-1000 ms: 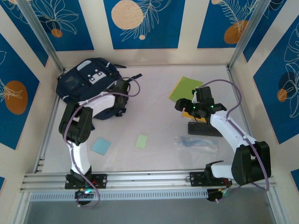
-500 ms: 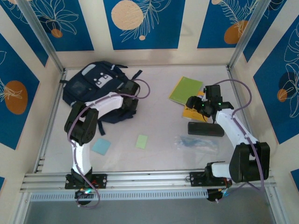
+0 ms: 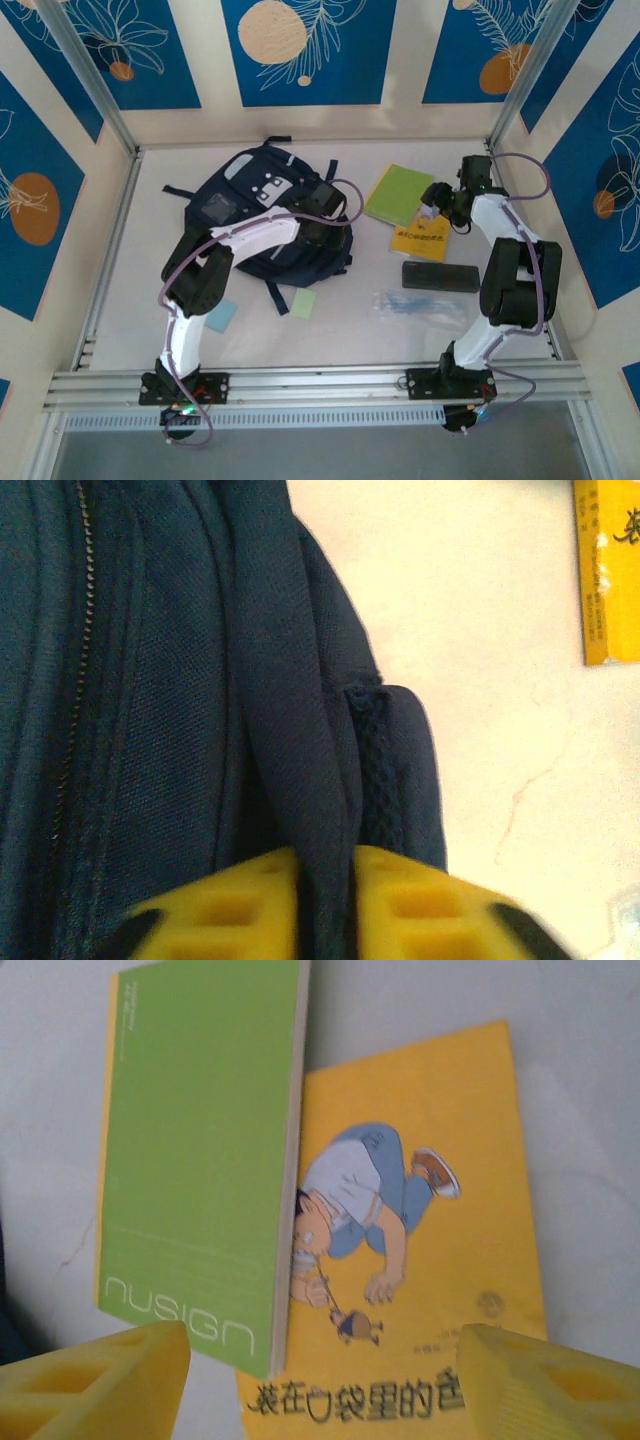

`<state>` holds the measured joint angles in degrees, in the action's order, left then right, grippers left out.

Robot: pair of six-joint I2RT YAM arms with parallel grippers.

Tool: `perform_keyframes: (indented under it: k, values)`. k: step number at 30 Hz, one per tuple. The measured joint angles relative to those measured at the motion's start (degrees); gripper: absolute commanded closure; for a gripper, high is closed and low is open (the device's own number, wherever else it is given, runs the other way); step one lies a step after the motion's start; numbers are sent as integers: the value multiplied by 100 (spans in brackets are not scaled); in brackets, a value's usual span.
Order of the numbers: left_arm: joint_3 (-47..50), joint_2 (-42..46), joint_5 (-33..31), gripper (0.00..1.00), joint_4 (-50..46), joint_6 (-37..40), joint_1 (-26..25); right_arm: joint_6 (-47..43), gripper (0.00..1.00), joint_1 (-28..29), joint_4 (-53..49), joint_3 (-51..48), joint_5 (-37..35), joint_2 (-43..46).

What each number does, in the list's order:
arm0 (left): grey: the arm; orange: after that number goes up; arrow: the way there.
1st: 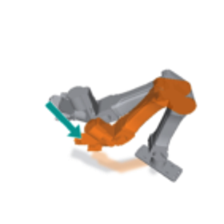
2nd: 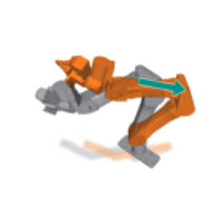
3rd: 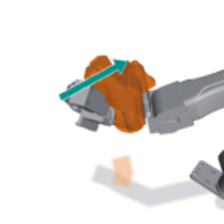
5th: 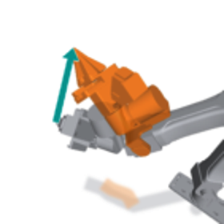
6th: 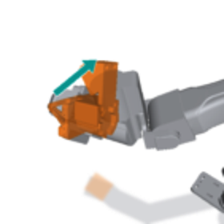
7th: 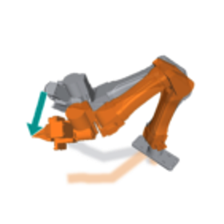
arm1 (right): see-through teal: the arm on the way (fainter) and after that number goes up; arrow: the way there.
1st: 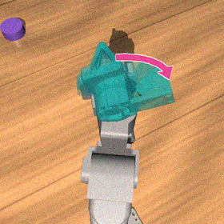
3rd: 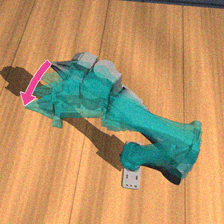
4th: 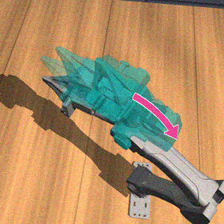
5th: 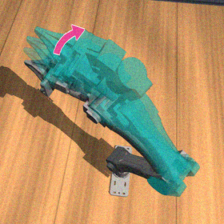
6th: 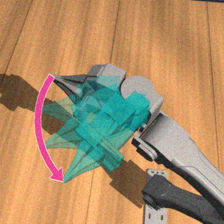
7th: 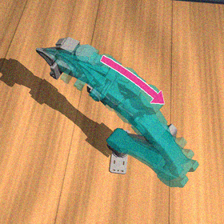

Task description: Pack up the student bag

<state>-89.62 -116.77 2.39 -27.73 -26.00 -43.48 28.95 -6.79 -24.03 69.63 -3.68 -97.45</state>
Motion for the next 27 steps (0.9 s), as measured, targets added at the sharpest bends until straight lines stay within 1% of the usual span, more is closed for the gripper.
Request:
perform_keyframes:
  k: [1, 2, 3, 5, 9, 13, 17, 20, 23, 27]
  values:
    - [-15, 4, 15, 40, -22, -22, 0, -4, 32, 0, -4, 105, 59, -87]
    - [-44, 9, 11, 36, -48, -37, 0, -17, 33, 0, 2, 188, 133, -160]
    - [-94, 11, 9, 33, -103, -72, 0, -17, 32, 2, 0, 232, 223, -195]
    - [-238, 46, -111, 31, -249, -31, 2, -17, 32, 33, 11, 240, 350, -208]
    - [-496, 232, -555, 30, -516, 315, 31, -17, 32, 157, 9, 236, 501, -205]
    - [-588, 411, -1115, 32, -763, 710, 190, -22, 32, 356, 2, 111, 601, -85]
    - [-546, 391, -1705, 33, -942, 1012, 404, -46, 32, 535, -90, 0, 629, 177]
    - [-535, 286, -2009, 34, -914, 1161, 479, -70, 33, 638, -109, -4, 634, 328]
    - [-601, 13, -2131, 33, -887, 1250, 503, -103, 33, 680, -111, -13, 634, 426]
    - [-802, -568, -2015, 31, -848, 1257, 501, -105, 32, 680, -133, -85, 629, 501]
